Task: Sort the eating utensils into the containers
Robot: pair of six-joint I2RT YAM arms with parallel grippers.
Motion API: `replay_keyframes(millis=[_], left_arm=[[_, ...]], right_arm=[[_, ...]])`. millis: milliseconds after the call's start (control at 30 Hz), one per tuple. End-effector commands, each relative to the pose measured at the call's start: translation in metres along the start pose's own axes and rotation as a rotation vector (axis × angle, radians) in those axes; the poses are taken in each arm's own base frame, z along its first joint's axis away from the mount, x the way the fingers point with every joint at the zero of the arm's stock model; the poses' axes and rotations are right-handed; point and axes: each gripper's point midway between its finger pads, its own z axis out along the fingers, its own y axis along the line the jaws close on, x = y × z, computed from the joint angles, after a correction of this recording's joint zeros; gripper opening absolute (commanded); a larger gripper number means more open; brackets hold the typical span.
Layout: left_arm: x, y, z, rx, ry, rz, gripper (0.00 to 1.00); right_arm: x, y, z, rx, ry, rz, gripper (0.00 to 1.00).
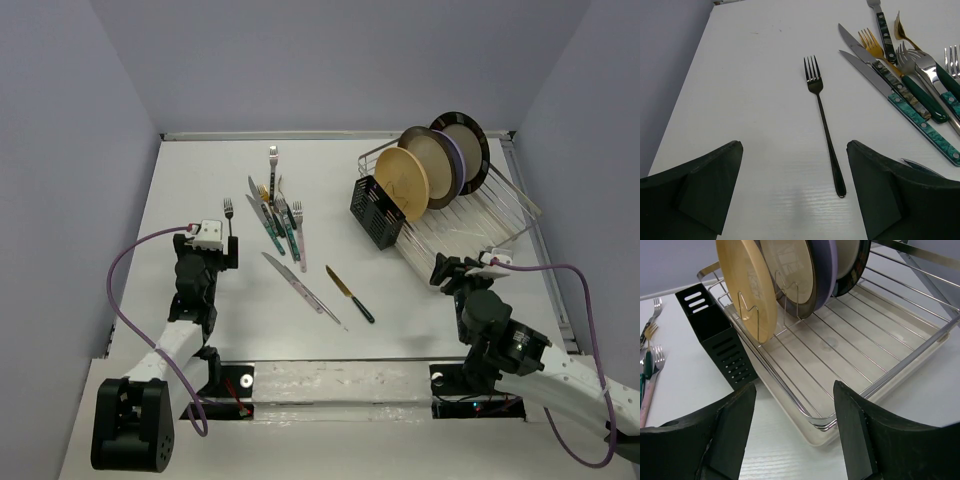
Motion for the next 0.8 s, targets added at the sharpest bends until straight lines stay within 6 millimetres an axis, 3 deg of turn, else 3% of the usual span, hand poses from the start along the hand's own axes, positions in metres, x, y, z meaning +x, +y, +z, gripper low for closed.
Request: replay_keyframes(millis=[0, 100, 167, 200, 300, 333, 400, 433, 467, 500, 533, 567, 600, 767], left_arm=[[-0.026, 0.005, 0.002, -0.025, -0.097, -0.022, 0.99], [-0.026, 0.006, 0.002, -0.031, -0.096, -0.025, 0.99], [-0.026, 0.006, 0.002, -0.031, -0.095, -0.025, 0.99], [-0.026, 0.005, 0.002, -0.028, -0.095, -0.023, 0.99], [-0.026, 0.004, 0.003, -0.017, -0.092, -0.016, 0.99], [-0.025, 0.002, 0.003, -0.008, -0.092, -0.012, 0.99], [-0.026, 0.001, 0.003, -0.002, -0.095, -0.011, 0.99], [-0.026, 0.001, 0.003, 0.001, -0.095, -0.009, 0.99], [-0.026, 0.001, 0.003, 0.001, -0.095, -0.009, 0.99], [-0.026, 0.001, 0.002, -0.001, -0.096, -0.009, 0.99], [-0.026, 0.001, 0.002, -0.001, -0.098, -0.009, 0.99], [-0.027, 0.001, 0.001, -0.003, -0.101, -0.011, 0.99], [-0.026, 0.001, 0.001, -0.003, -0.101, -0.008, 0.99], [-0.026, 0.001, 0.001, -0.003, -0.102, -0.010, 0.99]], right_arm=[[-0.012, 0.001, 0.000, 0.012, -0.035, 0.056, 0.70], [-0.016, 0.009, 0.000, -0.035, -0.028, 0.023, 0.70], [-0.016, 0.027, -0.001, -0.126, -0.005, -0.014, 0.70], [-0.025, 0.035, -0.003, -0.167, -0.007, -0.031, 0.69], [-0.024, 0.076, -0.006, -0.346, 0.048, -0.128, 0.66], [-0.022, 0.102, -0.009, -0.447, 0.087, -0.190, 0.65], [-0.012, 0.131, -0.011, -0.548, 0.150, -0.269, 0.64], [-0.014, 0.154, -0.018, -0.651, 0.198, -0.303, 0.64], [-0.002, 0.168, -0.019, -0.693, 0.257, -0.357, 0.64], [0.040, 0.180, -0.012, -0.698, 0.391, -0.476, 0.62], [0.055, 0.188, -0.011, -0.701, 0.461, -0.518, 0.60], [0.058, 0.196, -0.009, -0.685, 0.534, -0.540, 0.59], [0.096, 0.196, -0.005, -0.655, 0.646, -0.623, 0.58], [0.152, 0.201, -0.017, -0.688, 0.845, -0.670, 0.59]])
